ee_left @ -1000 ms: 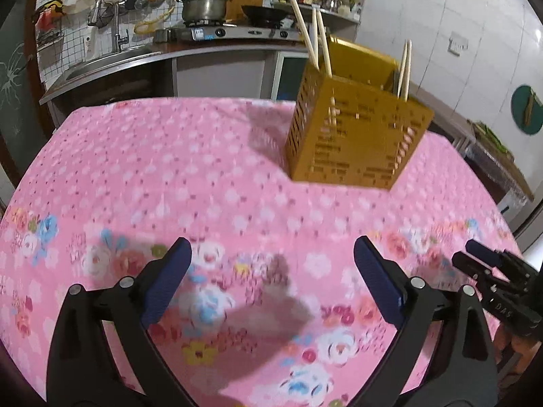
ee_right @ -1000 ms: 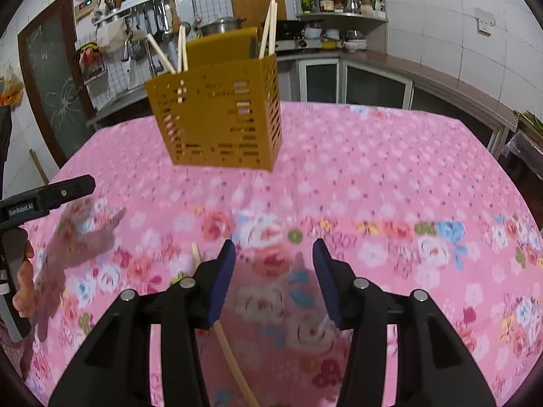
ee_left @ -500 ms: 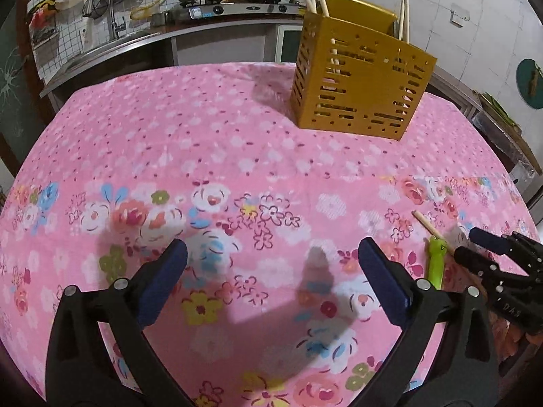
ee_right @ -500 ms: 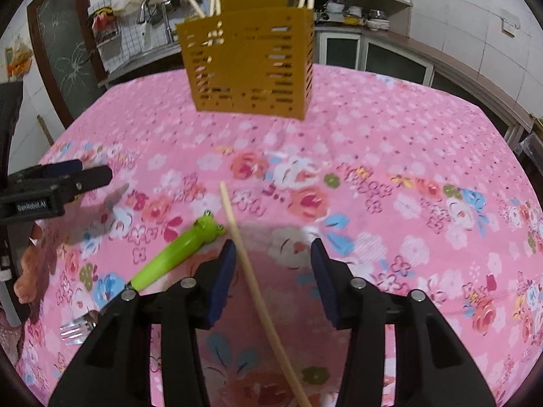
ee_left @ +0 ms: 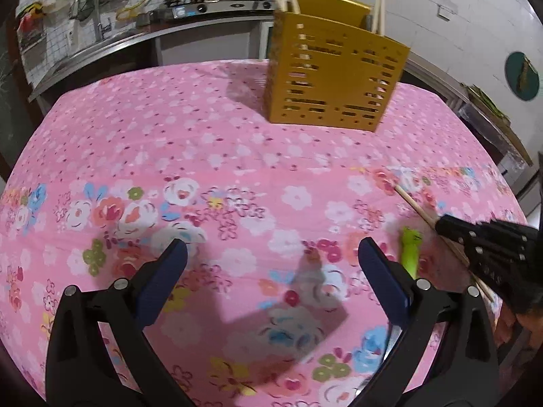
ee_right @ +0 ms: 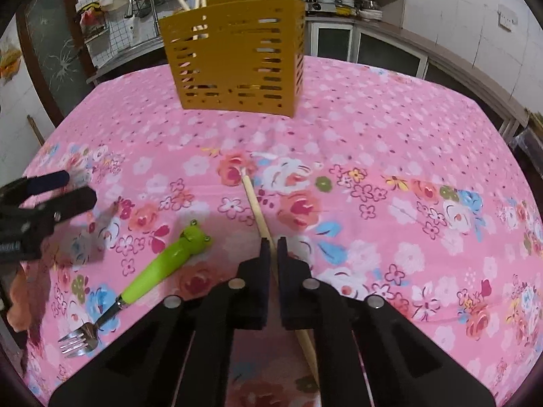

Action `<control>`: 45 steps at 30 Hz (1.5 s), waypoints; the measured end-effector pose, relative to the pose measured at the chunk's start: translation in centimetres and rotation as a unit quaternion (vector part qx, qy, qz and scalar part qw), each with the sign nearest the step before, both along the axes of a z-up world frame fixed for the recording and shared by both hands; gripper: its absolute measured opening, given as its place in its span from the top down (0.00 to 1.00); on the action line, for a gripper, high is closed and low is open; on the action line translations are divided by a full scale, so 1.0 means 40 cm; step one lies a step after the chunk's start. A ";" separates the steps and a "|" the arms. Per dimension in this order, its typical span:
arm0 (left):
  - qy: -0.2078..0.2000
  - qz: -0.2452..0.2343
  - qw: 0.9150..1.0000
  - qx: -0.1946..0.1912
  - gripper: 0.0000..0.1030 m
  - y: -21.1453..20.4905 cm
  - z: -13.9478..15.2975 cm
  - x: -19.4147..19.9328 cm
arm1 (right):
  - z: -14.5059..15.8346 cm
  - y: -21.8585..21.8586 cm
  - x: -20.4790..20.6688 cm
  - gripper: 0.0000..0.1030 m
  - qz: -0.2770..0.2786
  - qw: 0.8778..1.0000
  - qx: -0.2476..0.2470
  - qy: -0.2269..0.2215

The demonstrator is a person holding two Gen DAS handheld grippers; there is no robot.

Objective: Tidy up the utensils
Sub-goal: 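Grasp the green frog fork with the left tool while the right tool grasps a chopstick, then lift the frog fork with the left tool while the right tool lifts its chopstick upright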

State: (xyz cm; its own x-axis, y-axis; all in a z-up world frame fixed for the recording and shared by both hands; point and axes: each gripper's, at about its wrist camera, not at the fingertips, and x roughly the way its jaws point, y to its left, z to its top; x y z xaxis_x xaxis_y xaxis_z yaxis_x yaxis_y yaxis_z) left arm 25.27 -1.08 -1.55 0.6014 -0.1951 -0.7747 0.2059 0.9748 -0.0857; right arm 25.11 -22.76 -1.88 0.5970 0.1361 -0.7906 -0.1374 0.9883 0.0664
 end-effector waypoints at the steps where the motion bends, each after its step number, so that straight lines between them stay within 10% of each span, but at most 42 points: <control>1: -0.003 -0.002 1.000 0.003 0.05 -0.005 0.001 -0.003 | 0.000 -0.001 0.001 0.94 0.005 1.000 0.000 0.001; 24: 0.015 -0.085 0.996 0.035 0.08 -0.165 -0.016 -0.033 | -0.003 -0.128 0.014 0.94 -0.088 0.995 -0.005 0.040; 40: 0.086 -0.093 0.991 0.041 0.79 -0.270 -0.047 0.066 | -0.006 -0.145 0.086 0.94 -0.086 0.994 0.019 0.062; 45: 0.093 -0.087 0.991 0.026 0.82 -0.255 -0.046 0.099 | -0.011 -0.140 0.108 0.94 -0.086 0.994 0.014 0.071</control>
